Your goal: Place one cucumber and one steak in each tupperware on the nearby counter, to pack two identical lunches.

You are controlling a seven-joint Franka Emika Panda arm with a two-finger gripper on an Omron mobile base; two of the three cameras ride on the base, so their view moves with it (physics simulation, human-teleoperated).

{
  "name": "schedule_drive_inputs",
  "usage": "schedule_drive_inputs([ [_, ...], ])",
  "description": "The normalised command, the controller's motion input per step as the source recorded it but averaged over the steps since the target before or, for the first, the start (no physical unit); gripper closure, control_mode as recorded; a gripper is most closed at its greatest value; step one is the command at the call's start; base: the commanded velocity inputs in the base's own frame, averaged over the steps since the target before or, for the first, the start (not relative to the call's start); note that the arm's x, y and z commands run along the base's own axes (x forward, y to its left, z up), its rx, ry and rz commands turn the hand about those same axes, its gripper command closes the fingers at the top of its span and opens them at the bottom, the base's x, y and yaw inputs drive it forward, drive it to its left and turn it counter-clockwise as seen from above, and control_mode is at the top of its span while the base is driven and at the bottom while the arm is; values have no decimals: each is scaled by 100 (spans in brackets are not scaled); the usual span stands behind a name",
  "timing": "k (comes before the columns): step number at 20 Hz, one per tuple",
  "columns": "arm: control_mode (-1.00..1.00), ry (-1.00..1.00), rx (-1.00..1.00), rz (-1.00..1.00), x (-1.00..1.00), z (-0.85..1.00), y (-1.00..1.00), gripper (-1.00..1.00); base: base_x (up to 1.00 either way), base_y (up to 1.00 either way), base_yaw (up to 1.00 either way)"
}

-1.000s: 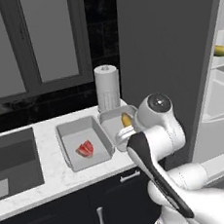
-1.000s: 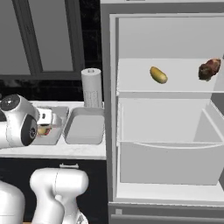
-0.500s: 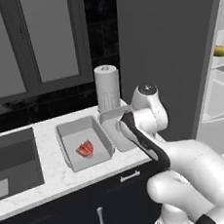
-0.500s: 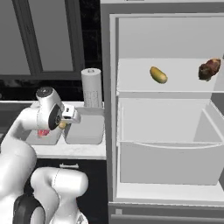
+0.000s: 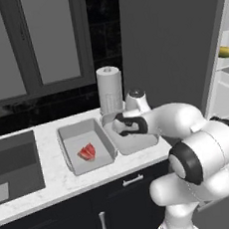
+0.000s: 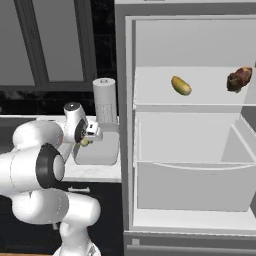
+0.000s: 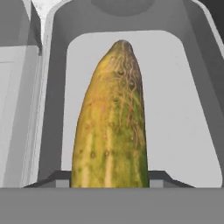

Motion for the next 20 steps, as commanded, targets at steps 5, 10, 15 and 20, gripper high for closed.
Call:
schedule_drive_inputs([
  [5,-100,0,0,0,93,-60,-7,-100,0,0,0],
  [10,-100,0,0,-2,14,1,4,-100,0,0,0],
  [15,-100,3,0,-9,-28,71,22,-100,0,0,0],
  [20,-100,-1,0,-4,-100,99,13,-100,0,0,0],
])
